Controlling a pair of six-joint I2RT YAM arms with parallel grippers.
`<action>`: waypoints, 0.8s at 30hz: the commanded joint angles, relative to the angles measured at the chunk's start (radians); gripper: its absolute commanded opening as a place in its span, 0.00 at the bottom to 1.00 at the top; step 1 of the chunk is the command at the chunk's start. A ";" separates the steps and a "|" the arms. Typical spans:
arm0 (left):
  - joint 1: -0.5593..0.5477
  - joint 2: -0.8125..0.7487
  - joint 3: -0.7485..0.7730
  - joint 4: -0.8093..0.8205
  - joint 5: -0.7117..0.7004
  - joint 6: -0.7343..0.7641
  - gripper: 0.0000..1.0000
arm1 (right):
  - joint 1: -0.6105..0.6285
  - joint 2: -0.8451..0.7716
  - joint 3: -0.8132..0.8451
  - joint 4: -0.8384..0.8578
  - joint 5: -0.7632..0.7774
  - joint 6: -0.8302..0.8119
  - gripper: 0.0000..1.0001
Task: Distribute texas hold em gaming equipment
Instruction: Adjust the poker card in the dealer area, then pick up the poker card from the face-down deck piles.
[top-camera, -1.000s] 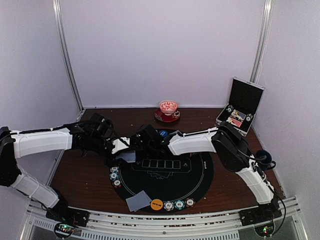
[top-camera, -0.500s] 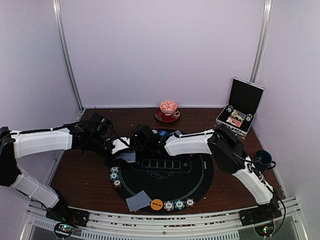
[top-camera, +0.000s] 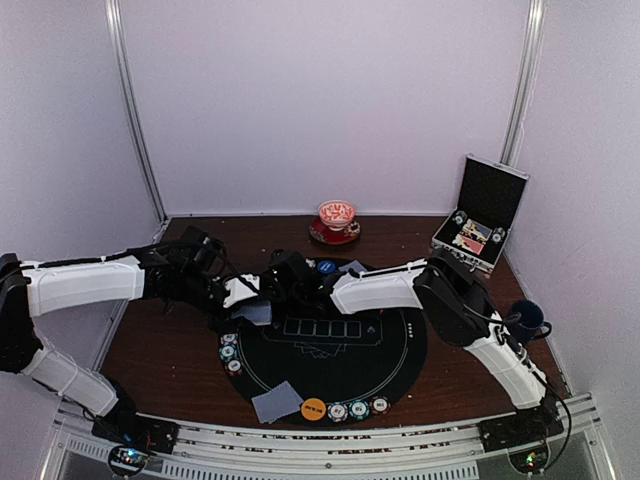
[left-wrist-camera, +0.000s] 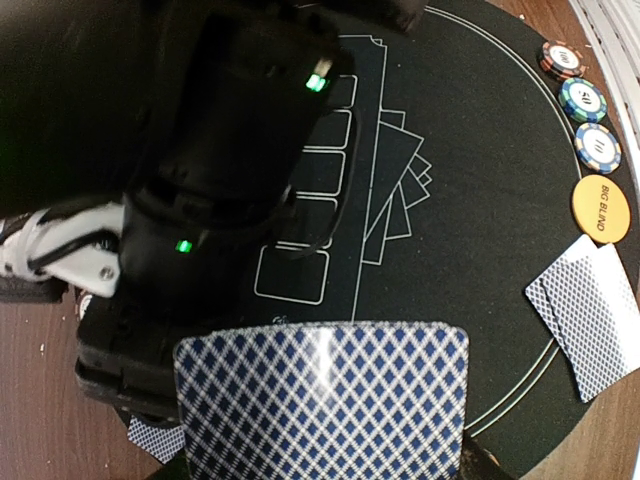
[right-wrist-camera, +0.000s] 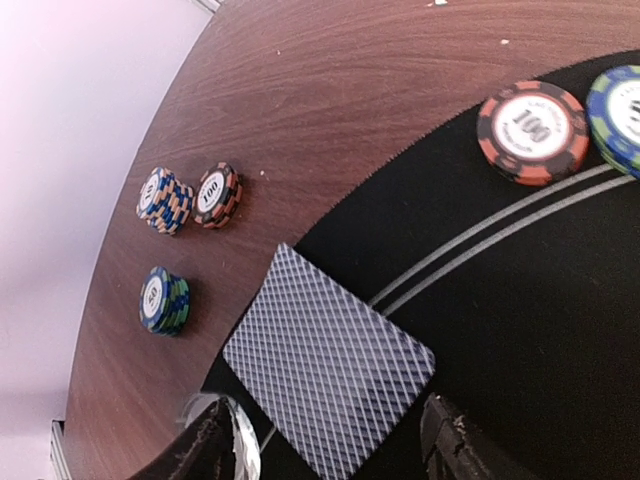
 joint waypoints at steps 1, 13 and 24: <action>-0.003 -0.015 -0.009 0.019 0.020 0.010 0.59 | -0.016 -0.160 -0.149 0.033 0.009 -0.008 0.67; -0.004 0.001 -0.007 0.022 0.018 0.011 0.59 | -0.094 -0.551 -0.604 0.194 -0.098 -0.079 0.72; -0.004 0.026 -0.007 0.027 0.013 0.011 0.59 | -0.044 -0.668 -0.853 0.556 -0.359 -0.104 0.72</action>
